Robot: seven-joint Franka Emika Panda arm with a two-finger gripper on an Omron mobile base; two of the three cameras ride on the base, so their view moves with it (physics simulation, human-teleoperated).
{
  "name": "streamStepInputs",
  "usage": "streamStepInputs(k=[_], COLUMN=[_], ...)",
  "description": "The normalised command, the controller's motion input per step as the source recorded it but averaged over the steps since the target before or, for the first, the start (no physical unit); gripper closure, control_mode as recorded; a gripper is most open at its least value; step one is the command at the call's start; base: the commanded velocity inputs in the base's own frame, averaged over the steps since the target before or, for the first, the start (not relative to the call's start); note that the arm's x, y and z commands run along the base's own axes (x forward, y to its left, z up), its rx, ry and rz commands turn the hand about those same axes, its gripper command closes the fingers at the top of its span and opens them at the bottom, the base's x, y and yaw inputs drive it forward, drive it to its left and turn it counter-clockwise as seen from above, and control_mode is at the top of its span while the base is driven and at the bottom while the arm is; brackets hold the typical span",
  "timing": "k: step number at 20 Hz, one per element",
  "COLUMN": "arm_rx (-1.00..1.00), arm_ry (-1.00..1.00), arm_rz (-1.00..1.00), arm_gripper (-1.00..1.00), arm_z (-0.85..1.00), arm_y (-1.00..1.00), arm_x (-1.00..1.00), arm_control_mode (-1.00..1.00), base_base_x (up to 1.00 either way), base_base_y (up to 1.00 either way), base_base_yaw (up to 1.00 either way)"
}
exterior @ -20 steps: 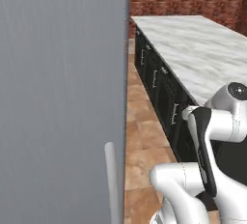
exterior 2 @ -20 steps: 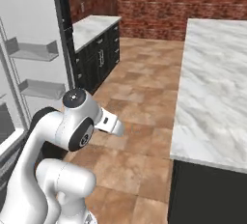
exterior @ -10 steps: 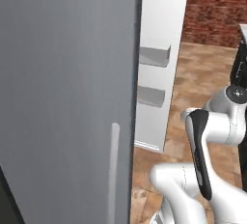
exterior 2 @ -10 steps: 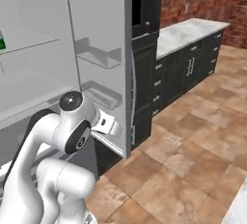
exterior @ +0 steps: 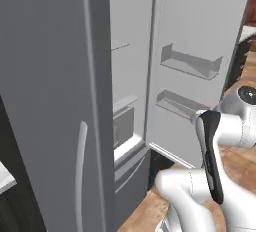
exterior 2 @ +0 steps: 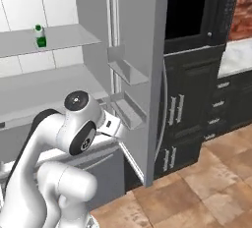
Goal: Take a sugar cube from the saucer and place it inside the coffee. Then, grab milk from the fridge and place it next to the coffee on the counter to sweeten the coffee.
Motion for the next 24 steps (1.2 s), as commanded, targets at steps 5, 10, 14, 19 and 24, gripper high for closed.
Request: streamStepInputs(k=[5,10,14,19,24], arm_rx=[0.0,0.0,0.0,0.0,-0.04], arm_ry=[0.0,0.0,0.0,0.0,-0.13], arm_rz=[0.0,0.0,0.0,0.0,0.07], arm_gripper=[-1.0,-1.0,-1.0,-1.0,-1.0], arm_z=[0.0,0.0,0.0,0.0,0.8], arm_y=[0.0,0.0,0.0,0.0,-0.03], arm_x=[0.0,0.0,0.0,0.0,0.09], arm_control_mode=[1.0,1.0,1.0,1.0,-1.0], base_base_x=[-0.01,0.29,0.66,0.55,0.03], base_base_y=[-0.16,-0.12,0.0,0.0,-0.01], base_base_yaw=[0.8,0.48,0.18,0.15,0.03])
